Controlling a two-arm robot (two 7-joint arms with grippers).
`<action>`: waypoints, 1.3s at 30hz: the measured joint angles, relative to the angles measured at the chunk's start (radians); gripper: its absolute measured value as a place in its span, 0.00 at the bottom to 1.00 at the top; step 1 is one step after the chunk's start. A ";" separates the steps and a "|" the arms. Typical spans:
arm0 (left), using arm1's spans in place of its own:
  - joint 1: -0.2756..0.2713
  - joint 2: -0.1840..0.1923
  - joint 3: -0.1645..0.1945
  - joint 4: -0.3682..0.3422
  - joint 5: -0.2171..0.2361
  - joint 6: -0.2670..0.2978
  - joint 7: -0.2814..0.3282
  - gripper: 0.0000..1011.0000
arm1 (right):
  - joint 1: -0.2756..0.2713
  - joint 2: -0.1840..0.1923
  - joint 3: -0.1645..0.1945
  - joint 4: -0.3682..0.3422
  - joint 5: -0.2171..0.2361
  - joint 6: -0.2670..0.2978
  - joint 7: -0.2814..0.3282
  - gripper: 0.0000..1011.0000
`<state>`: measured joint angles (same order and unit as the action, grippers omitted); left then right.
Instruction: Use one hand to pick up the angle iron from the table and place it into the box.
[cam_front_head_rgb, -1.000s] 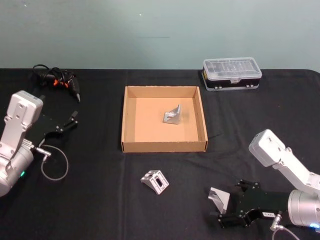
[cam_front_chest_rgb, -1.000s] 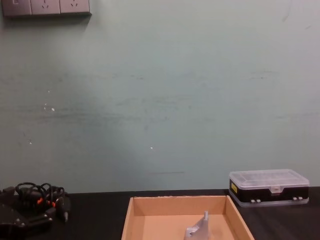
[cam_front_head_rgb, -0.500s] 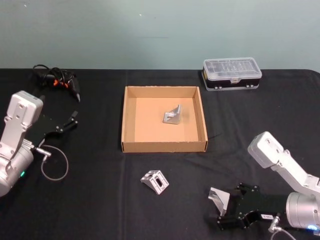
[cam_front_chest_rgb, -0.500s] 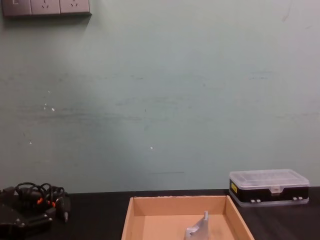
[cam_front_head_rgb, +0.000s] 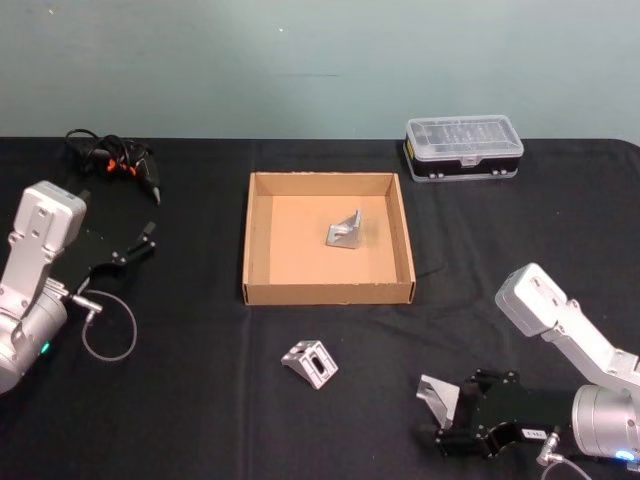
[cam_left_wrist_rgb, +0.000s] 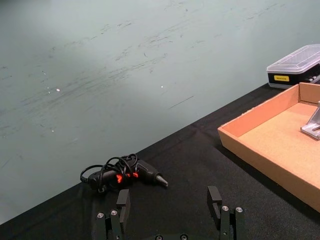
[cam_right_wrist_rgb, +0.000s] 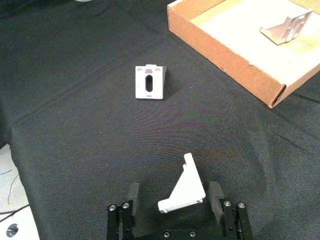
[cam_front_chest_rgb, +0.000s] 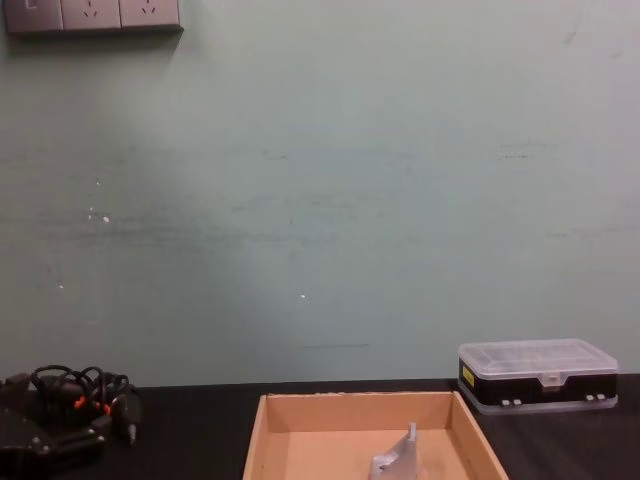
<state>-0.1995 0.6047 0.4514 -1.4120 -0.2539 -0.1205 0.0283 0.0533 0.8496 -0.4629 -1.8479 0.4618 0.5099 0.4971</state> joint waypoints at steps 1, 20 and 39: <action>0.000 0.000 0.000 0.000 0.000 0.000 0.000 1.00 | 0.000 0.000 0.000 0.000 0.000 0.000 0.000 0.86; 0.000 0.000 0.000 0.000 0.000 0.000 0.000 1.00 | 0.000 0.001 0.001 -0.002 0.000 0.000 -0.001 0.53; 0.000 0.000 0.000 0.000 0.000 0.000 0.000 1.00 | 0.071 -0.077 0.068 -0.020 0.028 -0.074 -0.049 0.53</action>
<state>-0.1996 0.6047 0.4514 -1.4120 -0.2539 -0.1205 0.0283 0.1243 0.7725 -0.3953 -1.8679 0.4897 0.4361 0.4485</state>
